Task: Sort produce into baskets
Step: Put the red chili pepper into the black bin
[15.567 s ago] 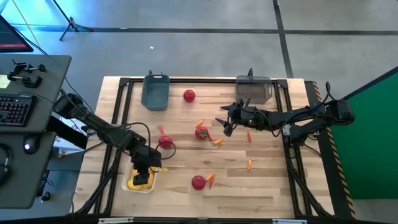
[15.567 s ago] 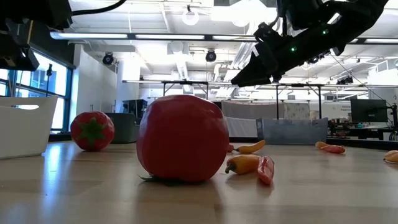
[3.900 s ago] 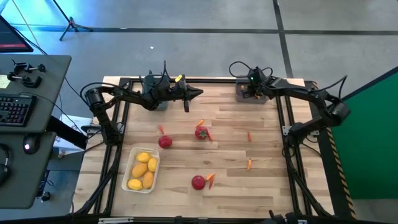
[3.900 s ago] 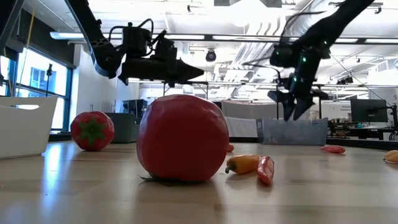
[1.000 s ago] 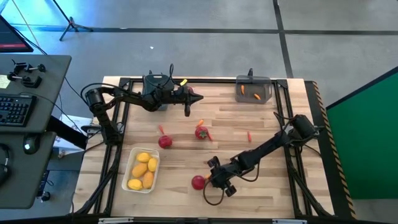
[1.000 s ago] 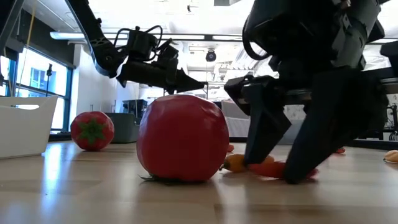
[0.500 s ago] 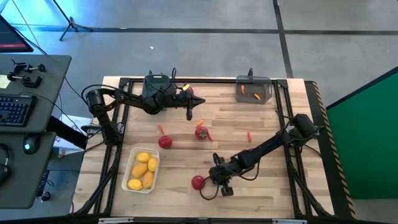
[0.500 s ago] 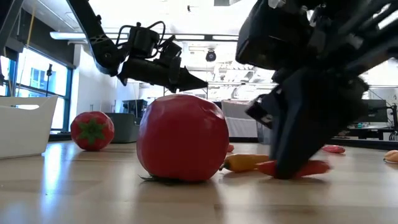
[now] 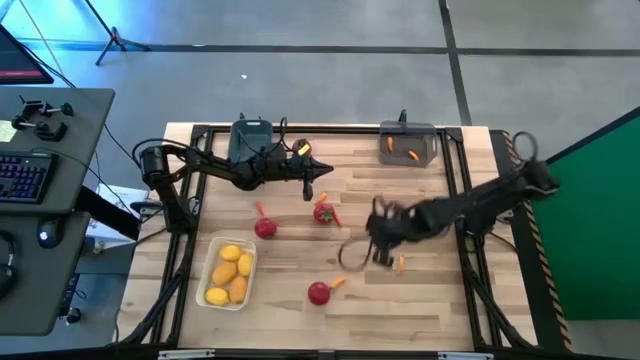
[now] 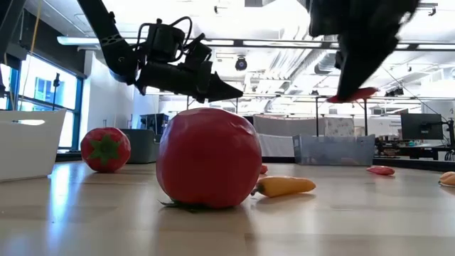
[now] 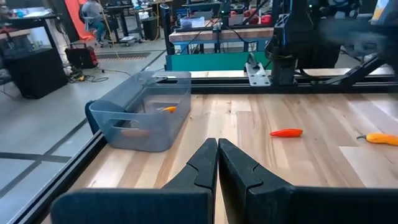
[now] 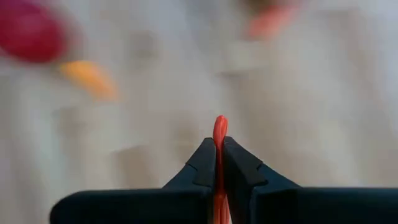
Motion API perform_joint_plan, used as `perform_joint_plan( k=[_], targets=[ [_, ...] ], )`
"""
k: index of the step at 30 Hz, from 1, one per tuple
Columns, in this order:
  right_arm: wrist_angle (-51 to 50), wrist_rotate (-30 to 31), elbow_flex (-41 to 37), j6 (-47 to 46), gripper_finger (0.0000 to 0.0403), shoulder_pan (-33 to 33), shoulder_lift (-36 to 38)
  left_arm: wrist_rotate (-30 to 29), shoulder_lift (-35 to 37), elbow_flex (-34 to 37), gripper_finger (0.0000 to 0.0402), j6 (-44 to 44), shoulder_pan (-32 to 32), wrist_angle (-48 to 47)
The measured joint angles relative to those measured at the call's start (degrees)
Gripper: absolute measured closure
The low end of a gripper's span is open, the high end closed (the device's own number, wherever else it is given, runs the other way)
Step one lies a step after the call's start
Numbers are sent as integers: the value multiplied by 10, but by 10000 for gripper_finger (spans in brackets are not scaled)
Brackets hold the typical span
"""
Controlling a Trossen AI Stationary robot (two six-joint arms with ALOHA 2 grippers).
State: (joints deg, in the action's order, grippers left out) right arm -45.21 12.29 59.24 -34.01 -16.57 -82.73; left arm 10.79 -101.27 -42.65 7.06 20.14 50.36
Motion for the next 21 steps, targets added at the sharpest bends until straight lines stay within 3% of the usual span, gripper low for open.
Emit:
perform_joint_plan(
  k=[5, 9, 15, 21],
  targets=[
    [-109, 96, 0, -6, 400, 134, 61, -1, 0, 0, 401, -10, -5, 1],
    [-103, 129, 0, 24, 400, 271, 75, -1, 0, 0, 401, -10, -11, 4],
    [-35, 125, -1, 93, 400, 466, 47, -1, 0, 0, 401, -8, -12, 5],
    [96, 50, -1, 199, 400, 606, -33, -1, 0, 0, 401, 8, -12, 5]
  ],
)
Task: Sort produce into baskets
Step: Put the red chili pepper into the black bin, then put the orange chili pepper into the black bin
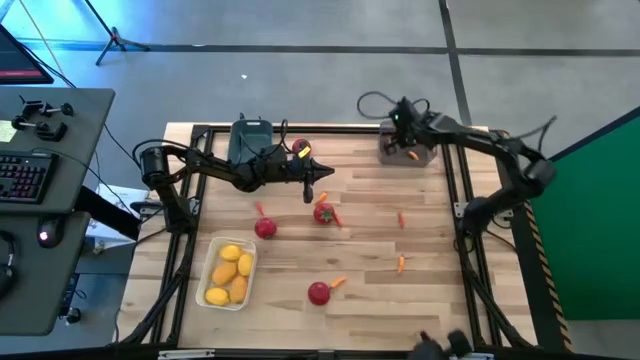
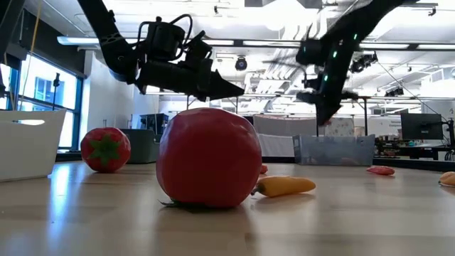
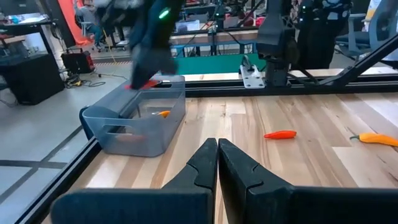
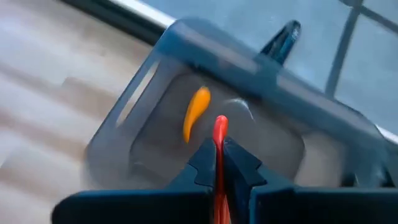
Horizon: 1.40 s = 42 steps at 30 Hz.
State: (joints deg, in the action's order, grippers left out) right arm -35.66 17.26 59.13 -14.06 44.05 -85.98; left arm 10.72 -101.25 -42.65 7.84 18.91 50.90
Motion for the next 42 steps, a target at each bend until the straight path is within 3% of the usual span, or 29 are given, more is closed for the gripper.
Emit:
perform_joint_plan(
  k=[4, 12, 19, 23, 26, 30, 38, 42],
  targets=[
    [54, -58, 0, 38, 400, 62, -71, 0, 0, 0, 401, 2, -5, 0],
    [83, -64, 0, 54, 390, 79, -160, 1, 0, 0, 401, -9, -21, 0],
    [77, -26, 0, 56, 297, 78, -153, 7, 3, 0, 401, -23, -30, -8],
    [67, -16, 0, 72, 241, 78, -125, 7, 30, 0, 401, -16, -30, -67],
    [48, -12, 0, 92, 224, 76, -96, 7, 64, 0, 401, 13, -27, -141],
    [9, -25, 0, 115, 243, 63, -51, 7, 127, 0, 401, 73, -24, -263],
    [-23, -89, 0, 152, 347, 8, 25, 6, 280, 0, 401, 195, -26, -572],
    [-14, -92, 0, 166, 367, -21, 45, 5, 333, -6, 401, 204, -19, -700]
  ],
)
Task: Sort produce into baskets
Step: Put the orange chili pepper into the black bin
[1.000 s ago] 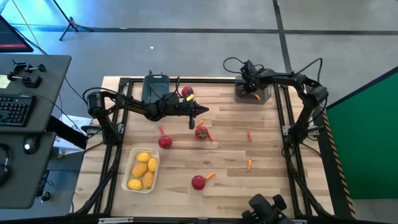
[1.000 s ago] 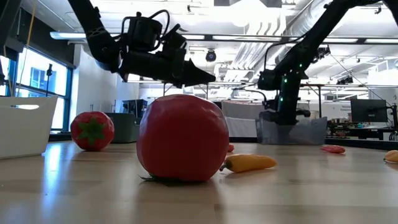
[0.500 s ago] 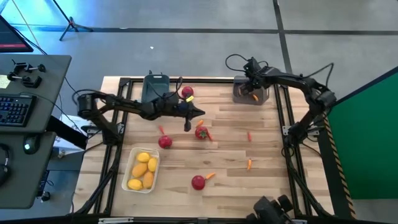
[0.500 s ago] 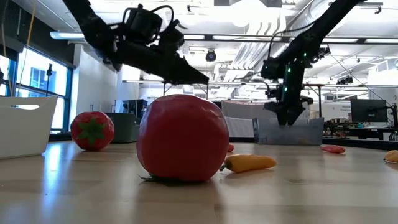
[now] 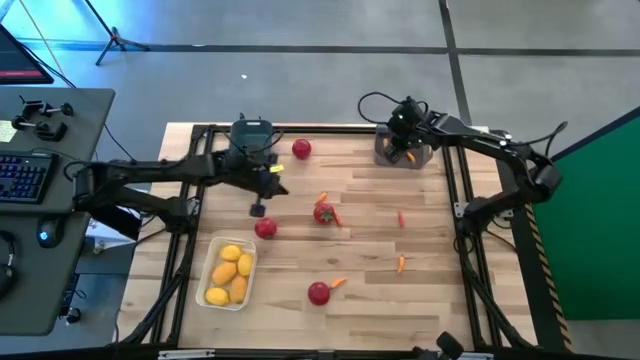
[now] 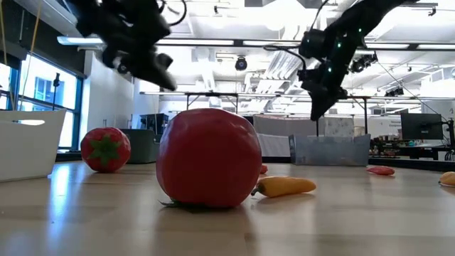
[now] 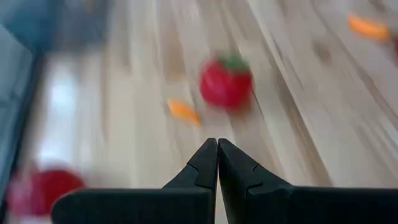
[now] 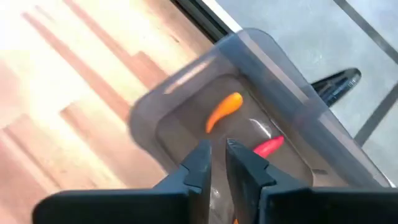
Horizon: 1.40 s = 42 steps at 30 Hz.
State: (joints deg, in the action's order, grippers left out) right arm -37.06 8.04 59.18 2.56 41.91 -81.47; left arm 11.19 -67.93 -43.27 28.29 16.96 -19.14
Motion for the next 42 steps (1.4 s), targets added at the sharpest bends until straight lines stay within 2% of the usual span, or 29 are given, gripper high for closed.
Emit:
perform_joint_plan(
  k=[3, 5, 11, 15, 18, 23, 26, 30, 35, 42],
  targets=[
    [1, 0, 0, 2, 362, -15, 5, -1, 0, -22, 401, -19, 10, -125],
    [6, 0, 0, 0, 353, -21, 5, -1, -6, -26, 401, -23, 13, -160],
    [13, -1, 0, 1, 313, -33, 5, -15, -33, -26, 401, -3, 18, -167],
    [-13, -49, 0, -1, 278, -51, 5, -8, -45, -26, 401, -5, 18, -158],
    [-33, -88, 0, -10, 250, -77, 5, 6, -45, -24, 401, -10, 18, -131],
    [-59, -94, 0, -19, 209, -136, 5, 40, -44, -3, 401, -12, 26, -65],
    [-56, -94, 0, -60, 196, -173, 5, 59, -44, 12, 401, -32, 34, -14],
    [-44, -91, 0, -133, 192, -225, 5, 62, -44, 35, 401, -58, 42, 69],
    [-17, -35, 0, -215, 192, -278, 5, 61, -44, 51, 401, -84, 49, 164],
    [44, -33, 0, -220, 192, -350, -25, 61, -44, 70, 401, -88, 60, 229]
  ],
)
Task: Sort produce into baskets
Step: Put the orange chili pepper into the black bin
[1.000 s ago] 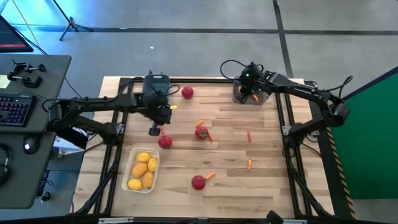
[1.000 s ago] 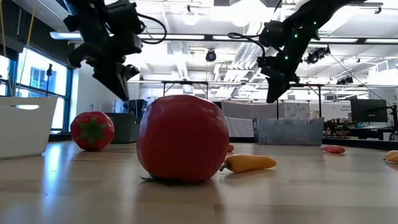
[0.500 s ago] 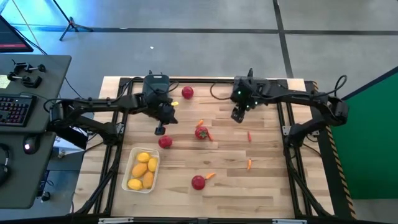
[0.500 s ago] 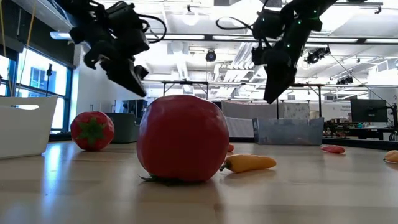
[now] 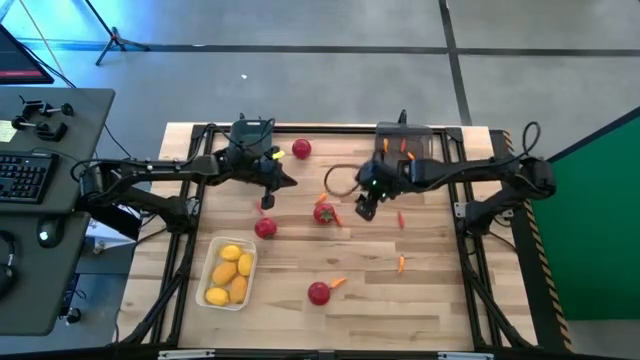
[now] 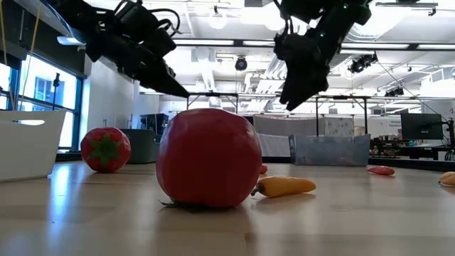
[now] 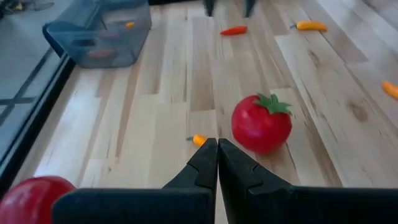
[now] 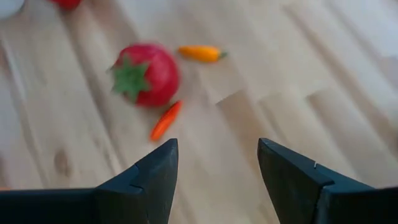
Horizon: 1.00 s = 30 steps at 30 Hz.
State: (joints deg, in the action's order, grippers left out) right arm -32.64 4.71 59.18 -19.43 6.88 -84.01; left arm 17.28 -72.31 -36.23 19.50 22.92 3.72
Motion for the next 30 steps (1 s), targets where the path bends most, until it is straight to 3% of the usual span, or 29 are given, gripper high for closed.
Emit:
perform_joint_plan(
  k=[3, 8, 13, 16, 22, 30],
  targets=[
    [-13, -8, 0, 7, 192, -34, -20, 0, 0, 0, 401, -9, 3, -3],
    [-98, -74, 0, -23, 192, -89, -30, -1, 0, 0, 401, -13, 3, 2],
    [-245, -166, 0, -233, 192, -139, -30, -1, 0, 0, 401, -40, 3, 1],
    [-263, -194, 0, -381, 192, -171, -30, -2, 0, 0, 401, -42, 3, 5],
    [-250, -181, 0, -596, 192, -199, -46, -1, 0, 0, 401, -43, 3, 29],
    [-245, -213, 0, -617, 192, -202, -116, -1, 0, 0, 401, -50, 3, 20]
  ],
)
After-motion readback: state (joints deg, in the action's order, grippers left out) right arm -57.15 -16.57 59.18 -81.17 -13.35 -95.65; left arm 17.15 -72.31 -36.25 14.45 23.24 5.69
